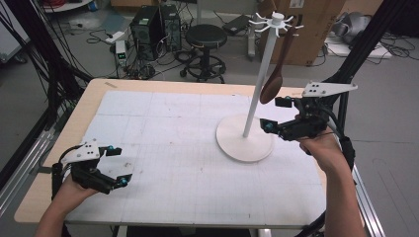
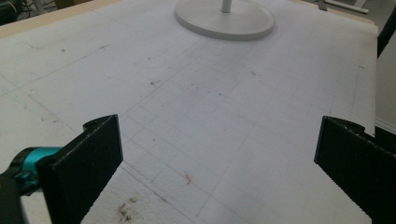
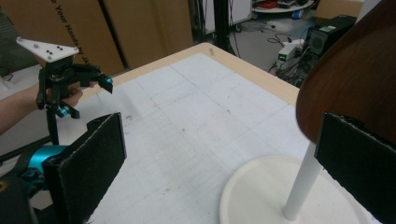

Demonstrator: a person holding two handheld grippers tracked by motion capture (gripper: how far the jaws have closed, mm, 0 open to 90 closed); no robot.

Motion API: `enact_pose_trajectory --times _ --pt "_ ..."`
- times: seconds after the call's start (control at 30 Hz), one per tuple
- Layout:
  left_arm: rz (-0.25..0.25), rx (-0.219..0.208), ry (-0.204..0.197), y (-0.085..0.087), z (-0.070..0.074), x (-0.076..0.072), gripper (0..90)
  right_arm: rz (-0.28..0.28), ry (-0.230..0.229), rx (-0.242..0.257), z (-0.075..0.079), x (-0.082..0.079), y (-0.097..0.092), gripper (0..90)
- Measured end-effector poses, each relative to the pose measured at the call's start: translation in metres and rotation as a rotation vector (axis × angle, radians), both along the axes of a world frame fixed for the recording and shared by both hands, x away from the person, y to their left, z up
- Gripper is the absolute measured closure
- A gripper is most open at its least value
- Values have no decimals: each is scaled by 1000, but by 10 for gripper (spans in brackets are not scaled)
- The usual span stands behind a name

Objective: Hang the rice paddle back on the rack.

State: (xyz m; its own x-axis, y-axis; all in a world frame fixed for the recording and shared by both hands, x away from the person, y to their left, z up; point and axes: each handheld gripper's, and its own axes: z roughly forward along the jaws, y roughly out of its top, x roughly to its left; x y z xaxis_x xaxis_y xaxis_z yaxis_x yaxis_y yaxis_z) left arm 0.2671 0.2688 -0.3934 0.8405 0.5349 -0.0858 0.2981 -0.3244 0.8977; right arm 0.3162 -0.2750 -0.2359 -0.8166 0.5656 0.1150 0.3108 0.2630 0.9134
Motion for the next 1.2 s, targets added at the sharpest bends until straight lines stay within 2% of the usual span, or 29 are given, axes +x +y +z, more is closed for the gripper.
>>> enact_pose_trajectory --times 0.23,0.57,0.63,0.87,1.1,1.2 --pt "7 -14 -10 0 2 -1 17 15 8 19 -24 -7 1 9" --pt "20 -24 -27 0 5 1 16 9 -26 23 -51 -18 5 9" --pt "24 -30 -28 0 6 1 17 13 -48 22 -56 -21 6 9" --pt "37 -44 -40 0 7 3 17 28 -66 20 -68 -27 10 10" --pt "34 -48 -50 -2 9 2 17 23 -53 16 -88 -31 12 10" --pt "31 -47 -50 -2 9 1 17 38 -46 2 -97 -33 11 10"
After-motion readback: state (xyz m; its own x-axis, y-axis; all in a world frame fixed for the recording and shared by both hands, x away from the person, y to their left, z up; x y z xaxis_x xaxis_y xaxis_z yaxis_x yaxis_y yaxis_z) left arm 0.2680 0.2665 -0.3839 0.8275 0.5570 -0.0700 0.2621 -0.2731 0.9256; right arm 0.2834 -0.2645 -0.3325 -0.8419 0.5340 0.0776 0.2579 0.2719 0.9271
